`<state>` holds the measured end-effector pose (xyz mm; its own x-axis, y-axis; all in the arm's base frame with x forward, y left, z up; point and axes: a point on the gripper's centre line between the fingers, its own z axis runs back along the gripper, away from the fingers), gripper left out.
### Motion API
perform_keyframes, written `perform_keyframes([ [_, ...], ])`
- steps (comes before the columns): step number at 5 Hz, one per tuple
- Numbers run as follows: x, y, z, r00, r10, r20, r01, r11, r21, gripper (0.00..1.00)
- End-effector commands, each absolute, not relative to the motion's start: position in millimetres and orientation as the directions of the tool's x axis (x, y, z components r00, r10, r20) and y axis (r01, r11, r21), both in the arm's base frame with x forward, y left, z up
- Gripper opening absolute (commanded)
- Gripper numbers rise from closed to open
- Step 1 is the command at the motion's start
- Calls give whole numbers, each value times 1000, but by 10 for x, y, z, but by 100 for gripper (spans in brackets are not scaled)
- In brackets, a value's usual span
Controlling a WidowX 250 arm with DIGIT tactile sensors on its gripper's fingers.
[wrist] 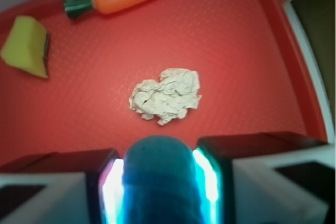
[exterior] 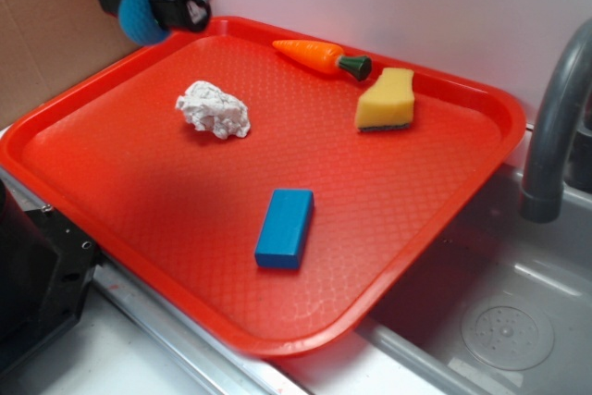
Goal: Grab the blue ball.
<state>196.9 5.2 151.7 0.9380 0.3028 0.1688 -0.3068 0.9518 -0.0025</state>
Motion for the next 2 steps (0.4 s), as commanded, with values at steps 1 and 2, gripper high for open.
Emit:
perform_keyframes([
  [1,1676,502,1614,896,379,233,-377,925,-55,0],
  [2,1669,545,1607,889,389,241,-392,919,-38,0],
])
